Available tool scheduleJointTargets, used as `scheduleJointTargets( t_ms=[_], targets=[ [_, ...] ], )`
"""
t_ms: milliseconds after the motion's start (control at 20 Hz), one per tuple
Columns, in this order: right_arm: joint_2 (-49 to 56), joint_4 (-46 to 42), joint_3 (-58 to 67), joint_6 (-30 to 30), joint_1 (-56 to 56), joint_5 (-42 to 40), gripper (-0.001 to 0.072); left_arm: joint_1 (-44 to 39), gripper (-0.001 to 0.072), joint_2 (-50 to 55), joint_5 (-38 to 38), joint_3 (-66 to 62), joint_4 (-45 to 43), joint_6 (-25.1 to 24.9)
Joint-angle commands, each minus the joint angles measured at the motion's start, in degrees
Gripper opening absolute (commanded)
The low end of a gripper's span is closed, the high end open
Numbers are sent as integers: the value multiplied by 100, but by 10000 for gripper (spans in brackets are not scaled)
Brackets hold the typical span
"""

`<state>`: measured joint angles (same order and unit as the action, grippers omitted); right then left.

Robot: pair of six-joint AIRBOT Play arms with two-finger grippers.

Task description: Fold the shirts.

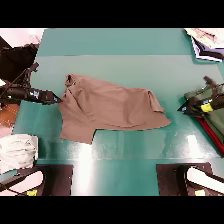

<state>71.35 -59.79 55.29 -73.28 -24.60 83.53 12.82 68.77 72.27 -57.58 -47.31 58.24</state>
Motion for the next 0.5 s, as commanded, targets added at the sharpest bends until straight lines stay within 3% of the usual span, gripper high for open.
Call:
scheduleJointTargets(
  t_ms=[0,150,450],
  targets=[
    [570,2,-317,332,140,-227,437,2,26,-199,225,-35,-42,306],
    [800,0,-466,439,400,-756,436,2,26,-199,243,-35,-42,463],
    [1027,-33,-479,549,675,-688,426,2,27,-199,278,-35,-35,503]
  ],
)
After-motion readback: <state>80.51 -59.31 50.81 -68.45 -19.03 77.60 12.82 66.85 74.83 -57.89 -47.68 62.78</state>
